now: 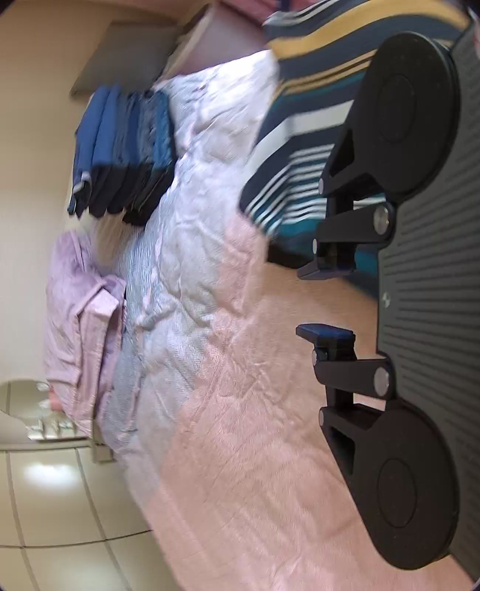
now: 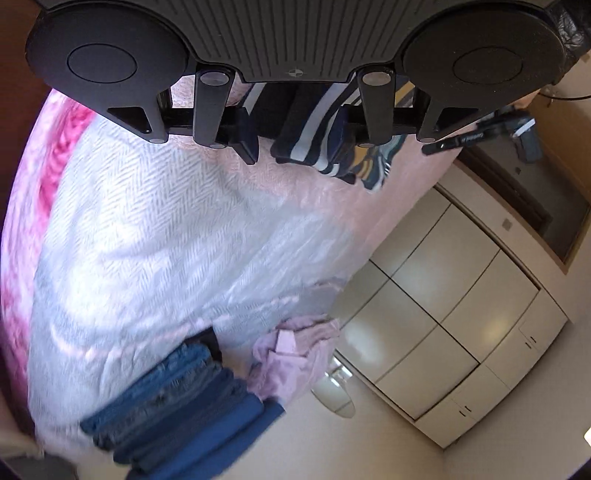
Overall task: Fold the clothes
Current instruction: 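Grasp the end of the folded sweater with both tools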
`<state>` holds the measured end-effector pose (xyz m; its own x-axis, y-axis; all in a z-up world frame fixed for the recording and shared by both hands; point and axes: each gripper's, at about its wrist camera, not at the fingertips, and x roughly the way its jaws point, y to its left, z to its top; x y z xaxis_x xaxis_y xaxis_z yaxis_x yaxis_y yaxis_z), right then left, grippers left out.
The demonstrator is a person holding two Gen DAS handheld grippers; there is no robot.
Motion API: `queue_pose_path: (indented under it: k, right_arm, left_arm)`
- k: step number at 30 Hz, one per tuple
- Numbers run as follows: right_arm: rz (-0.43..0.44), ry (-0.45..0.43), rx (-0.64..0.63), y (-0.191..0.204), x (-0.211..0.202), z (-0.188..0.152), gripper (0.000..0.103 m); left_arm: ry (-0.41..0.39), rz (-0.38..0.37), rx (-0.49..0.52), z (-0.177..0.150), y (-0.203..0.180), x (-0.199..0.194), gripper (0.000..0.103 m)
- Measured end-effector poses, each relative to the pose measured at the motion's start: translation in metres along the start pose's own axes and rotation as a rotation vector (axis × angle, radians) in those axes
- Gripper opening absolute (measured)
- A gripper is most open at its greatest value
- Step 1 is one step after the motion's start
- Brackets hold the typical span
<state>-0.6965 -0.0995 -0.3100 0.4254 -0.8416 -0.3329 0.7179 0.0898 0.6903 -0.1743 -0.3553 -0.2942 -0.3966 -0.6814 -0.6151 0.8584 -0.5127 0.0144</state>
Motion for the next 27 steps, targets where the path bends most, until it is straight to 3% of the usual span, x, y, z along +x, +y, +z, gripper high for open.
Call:
queue_pose_path:
  k: [4,8,10,14,20,22,24,27]
  right_arm:
    - [0.093,0.027,-0.079,0.038,-0.022,-0.021,0.045]
    - [0.249,0.163,-0.159,0.078,-0.006,-0.06,0.045]
    - [0.275,0.218,-0.184,0.088,0.008,-0.079,0.045]
    - [0.176,0.344,-0.295,0.087,0.029,-0.106,0.045]
    - [0.046,0.372,-0.419,0.083,0.008,-0.103,0.049]
    - [0.039,0.35,-0.539,0.101,-0.004,-0.108,0.049]
    - [0.032,0.327,-0.658,0.118,-0.015,-0.113,0.05]
    - [0.026,0.293,-0.838,0.145,-0.029,-0.122,0.07]
  left_arm:
    - [-0.003,-0.068,0.065,-0.032,-0.025,-0.035,0.021]
    - [0.034,-0.062,0.106,-0.055,-0.047,-0.021,0.022]
    - [0.053,-0.058,0.126,-0.066,-0.057,-0.014,0.023]
    - [0.09,-0.043,0.148,-0.075,-0.058,0.006,0.026]
    - [0.08,-0.004,0.227,-0.065,-0.056,-0.005,0.027]
    - [0.047,0.029,0.301,-0.066,-0.059,-0.019,0.028]
    - [0.012,0.053,0.409,-0.073,-0.068,-0.04,0.038]
    - [-0.035,0.071,0.585,-0.09,-0.083,-0.067,0.048]
